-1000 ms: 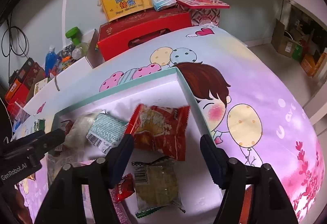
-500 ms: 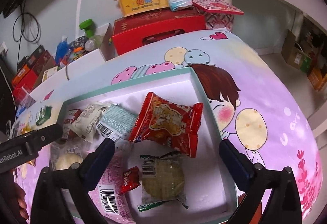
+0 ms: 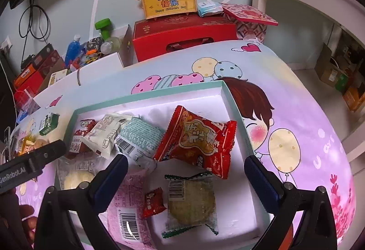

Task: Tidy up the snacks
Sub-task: 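Move both grippers back to the snack pile beside the tray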

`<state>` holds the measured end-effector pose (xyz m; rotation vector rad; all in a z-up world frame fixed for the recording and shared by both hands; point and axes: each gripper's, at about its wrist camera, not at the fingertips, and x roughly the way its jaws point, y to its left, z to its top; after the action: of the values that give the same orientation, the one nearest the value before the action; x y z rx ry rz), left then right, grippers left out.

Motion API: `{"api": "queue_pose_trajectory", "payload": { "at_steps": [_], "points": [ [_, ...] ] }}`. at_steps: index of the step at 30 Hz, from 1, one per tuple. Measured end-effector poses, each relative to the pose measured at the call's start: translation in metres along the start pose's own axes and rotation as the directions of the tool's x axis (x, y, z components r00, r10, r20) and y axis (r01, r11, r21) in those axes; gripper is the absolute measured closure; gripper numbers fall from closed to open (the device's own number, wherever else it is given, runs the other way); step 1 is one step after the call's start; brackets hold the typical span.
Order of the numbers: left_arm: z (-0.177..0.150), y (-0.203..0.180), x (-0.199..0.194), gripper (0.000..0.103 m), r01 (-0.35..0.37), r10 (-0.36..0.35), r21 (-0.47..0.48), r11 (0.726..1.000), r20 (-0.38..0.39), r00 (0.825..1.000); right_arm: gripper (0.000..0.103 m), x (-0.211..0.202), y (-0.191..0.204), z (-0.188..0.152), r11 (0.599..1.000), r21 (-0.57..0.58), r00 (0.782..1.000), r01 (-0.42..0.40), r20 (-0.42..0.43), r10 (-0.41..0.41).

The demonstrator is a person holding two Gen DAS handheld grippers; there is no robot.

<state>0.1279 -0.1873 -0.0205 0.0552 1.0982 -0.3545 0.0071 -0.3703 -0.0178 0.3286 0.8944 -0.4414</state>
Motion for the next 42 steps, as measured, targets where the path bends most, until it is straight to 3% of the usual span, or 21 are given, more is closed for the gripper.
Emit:
{"api": "queue_pose_trajectory", "payload": {
  "at_steps": [6,21,26,42],
  "points": [
    [0.003,0.024,-0.006,0.004,0.016,-0.015,-0.029,0.999,0.028,1.0,0.0,-0.009,0.014,0.004,0.998,0.033,0.997,-0.062,0.039,0.061],
    [0.019,0.125,-0.039,0.004,-0.133,0.14,-0.088,0.987,0.082,0.987,0.0,-0.027,0.057,0.015,0.99,0.049,0.985,-0.133,0.121,0.126],
    [0.019,0.156,-0.036,0.004,-0.134,0.142,-0.105,0.985,0.076,0.987,0.0,-0.022,0.08,0.016,0.991,0.026,0.985,-0.133,0.114,0.129],
    [0.014,0.238,-0.025,0.004,-0.042,0.067,-0.267,0.963,0.086,0.994,0.0,-0.016,0.148,0.007,0.982,-0.091,0.98,-0.168,0.095,0.176]
  ]
}}
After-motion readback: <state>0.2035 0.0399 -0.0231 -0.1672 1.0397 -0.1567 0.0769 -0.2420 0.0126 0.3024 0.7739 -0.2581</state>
